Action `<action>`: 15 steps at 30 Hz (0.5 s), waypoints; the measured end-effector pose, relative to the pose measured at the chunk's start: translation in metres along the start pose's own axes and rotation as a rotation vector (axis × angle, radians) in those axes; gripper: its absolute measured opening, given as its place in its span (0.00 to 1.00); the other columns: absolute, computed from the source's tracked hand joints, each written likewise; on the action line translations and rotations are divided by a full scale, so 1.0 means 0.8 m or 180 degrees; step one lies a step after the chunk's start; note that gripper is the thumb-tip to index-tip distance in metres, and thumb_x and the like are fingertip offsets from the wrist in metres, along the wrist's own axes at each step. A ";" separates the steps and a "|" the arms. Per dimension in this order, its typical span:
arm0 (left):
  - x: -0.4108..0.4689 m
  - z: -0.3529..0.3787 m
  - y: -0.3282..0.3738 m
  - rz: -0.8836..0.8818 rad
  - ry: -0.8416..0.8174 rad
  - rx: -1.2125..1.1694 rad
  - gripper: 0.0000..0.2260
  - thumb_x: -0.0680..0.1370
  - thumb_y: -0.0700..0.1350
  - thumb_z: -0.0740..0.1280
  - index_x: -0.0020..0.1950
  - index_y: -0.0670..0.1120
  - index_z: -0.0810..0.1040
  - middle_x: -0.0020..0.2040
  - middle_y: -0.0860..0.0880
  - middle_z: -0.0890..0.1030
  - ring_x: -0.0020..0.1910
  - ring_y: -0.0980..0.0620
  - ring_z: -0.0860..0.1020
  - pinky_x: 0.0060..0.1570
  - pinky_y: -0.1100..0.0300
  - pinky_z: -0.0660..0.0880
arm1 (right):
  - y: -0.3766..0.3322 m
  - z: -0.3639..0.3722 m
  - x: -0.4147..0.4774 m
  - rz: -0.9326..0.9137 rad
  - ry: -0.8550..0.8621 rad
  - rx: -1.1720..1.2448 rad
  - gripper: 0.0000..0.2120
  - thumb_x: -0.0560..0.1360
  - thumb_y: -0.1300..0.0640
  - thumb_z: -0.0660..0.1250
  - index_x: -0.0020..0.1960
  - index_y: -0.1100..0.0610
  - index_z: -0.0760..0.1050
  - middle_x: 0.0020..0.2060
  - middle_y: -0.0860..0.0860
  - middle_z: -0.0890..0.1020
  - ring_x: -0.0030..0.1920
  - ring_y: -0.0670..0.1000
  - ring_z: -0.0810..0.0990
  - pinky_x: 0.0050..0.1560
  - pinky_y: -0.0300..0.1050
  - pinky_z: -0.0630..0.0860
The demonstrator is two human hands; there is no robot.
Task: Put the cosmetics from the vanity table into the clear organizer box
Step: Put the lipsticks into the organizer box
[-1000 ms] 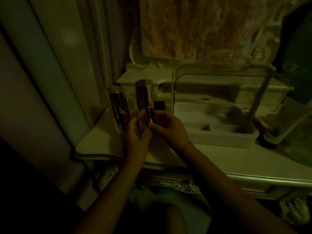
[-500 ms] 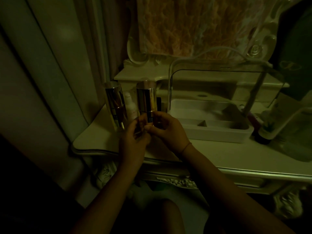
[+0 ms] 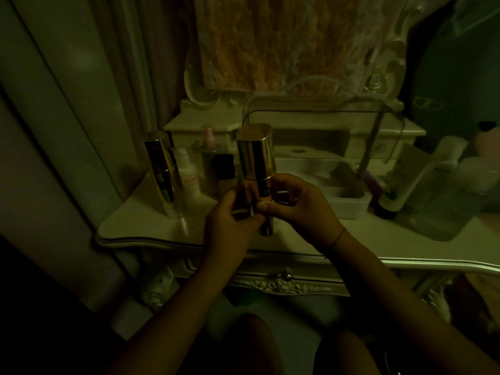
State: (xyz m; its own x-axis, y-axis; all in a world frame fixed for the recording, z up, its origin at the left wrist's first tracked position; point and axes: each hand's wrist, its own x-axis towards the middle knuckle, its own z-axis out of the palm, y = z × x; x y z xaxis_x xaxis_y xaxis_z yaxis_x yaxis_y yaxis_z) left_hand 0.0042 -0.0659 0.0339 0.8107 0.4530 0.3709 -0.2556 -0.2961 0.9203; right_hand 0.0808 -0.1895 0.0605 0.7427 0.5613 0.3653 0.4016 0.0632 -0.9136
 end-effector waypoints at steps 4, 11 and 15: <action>0.013 0.031 0.011 0.0049 -0.0264 -0.0074 0.17 0.69 0.47 0.72 0.54 0.63 0.75 0.51 0.56 0.82 0.50 0.57 0.80 0.46 0.58 0.78 | -0.003 -0.038 -0.004 0.0036 0.0085 0.0045 0.19 0.67 0.63 0.72 0.57 0.58 0.76 0.51 0.55 0.82 0.50 0.52 0.82 0.50 0.46 0.81; 0.052 0.066 0.010 0.0220 -0.0703 -0.0150 0.19 0.69 0.50 0.72 0.60 0.53 0.76 0.54 0.52 0.81 0.53 0.57 0.79 0.51 0.59 0.77 | 0.001 -0.078 0.007 -0.0034 0.0252 0.0065 0.18 0.68 0.64 0.71 0.57 0.57 0.76 0.50 0.51 0.82 0.50 0.49 0.82 0.48 0.38 0.79; 0.074 0.073 0.002 0.0224 -0.0718 -0.0064 0.18 0.68 0.53 0.72 0.58 0.57 0.77 0.52 0.57 0.82 0.51 0.63 0.79 0.46 0.68 0.76 | 0.006 -0.087 0.017 -0.0142 0.0319 -0.0040 0.18 0.68 0.65 0.71 0.57 0.58 0.75 0.50 0.52 0.82 0.51 0.49 0.82 0.48 0.39 0.79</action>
State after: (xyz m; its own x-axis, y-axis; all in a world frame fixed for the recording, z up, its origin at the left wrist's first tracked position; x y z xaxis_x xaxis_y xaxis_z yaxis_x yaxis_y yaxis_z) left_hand 0.0825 -0.0888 0.0498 0.8872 0.2317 0.3991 -0.3242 -0.3024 0.8963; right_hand 0.1300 -0.2388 0.0739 0.7735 0.4727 0.4222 0.4418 0.0756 -0.8939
